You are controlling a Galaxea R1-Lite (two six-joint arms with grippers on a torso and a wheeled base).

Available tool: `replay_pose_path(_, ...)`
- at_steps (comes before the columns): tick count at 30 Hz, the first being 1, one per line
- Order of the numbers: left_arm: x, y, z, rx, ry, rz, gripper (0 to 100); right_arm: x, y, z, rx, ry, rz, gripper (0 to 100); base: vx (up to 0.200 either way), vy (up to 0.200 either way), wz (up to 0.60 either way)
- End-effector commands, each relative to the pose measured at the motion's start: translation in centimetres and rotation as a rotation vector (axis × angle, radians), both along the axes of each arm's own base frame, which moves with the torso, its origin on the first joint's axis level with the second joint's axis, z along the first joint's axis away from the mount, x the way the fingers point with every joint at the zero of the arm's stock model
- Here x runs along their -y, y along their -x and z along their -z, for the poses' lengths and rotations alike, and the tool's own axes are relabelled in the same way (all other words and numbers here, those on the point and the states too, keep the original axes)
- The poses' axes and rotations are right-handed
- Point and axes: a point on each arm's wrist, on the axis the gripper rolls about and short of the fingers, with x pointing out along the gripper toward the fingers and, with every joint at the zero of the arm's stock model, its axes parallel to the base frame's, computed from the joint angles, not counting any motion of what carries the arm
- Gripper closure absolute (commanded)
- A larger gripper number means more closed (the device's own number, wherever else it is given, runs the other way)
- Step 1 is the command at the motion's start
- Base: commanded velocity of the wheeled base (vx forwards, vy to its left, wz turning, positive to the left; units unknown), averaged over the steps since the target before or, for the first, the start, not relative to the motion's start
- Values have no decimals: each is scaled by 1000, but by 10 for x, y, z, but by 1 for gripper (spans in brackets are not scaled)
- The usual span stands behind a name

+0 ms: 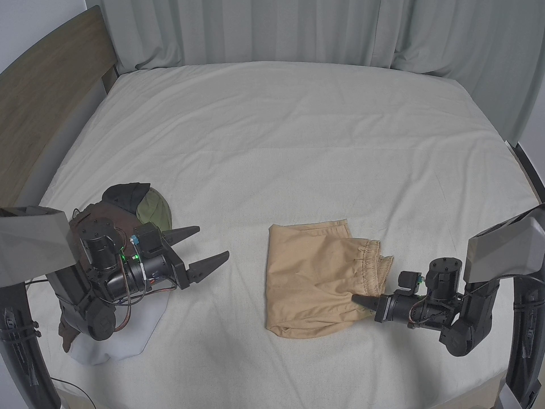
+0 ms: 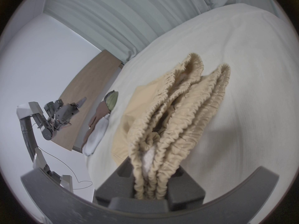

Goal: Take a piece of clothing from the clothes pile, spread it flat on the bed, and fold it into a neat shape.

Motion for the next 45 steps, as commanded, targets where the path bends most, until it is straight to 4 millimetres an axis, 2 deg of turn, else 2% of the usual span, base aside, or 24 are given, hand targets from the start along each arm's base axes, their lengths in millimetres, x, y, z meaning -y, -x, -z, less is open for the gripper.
replay_pose_path(1,-1,3,-1,-1,0,2,0,-9,6,-33,80,-51,-26,100,0,0,0)
replay_pose_path(6,-1,4,-6,13,2,3,0,-13,9,-45,110,-69,-39,100,0,0,0)
replay_pose_path(13,-22,5,-13,125,-80,0,0,-19,15,-63,164,-93,-67,100,0,0,0)
replay_pose_path(15,-23,6,-13,128,-86,-1,0,-19,15,-64,167,-96,-67,100,0,0,0)
replay_pose_path(16,-24,9,-19,142,-86,-7,0,-20,15,-66,176,-100,-70,100,0,0,0)
replay_pose_path(19,-25,14,-19,137,-89,-21,0,-21,16,-67,176,-103,-75,100,0,0,0)
replay_pose_path(25,-25,21,-17,108,-118,-174,0,-22,16,-68,180,-105,-77,100,0,0,0)
replay_pose_path(32,-29,19,-18,89,-103,-247,0,-21,17,-72,191,-111,-77,100,0,0,0)
replay_pose_path(45,-34,17,-18,38,-45,-286,0,-32,16,-76,191,-143,-104,100,0,0,0)
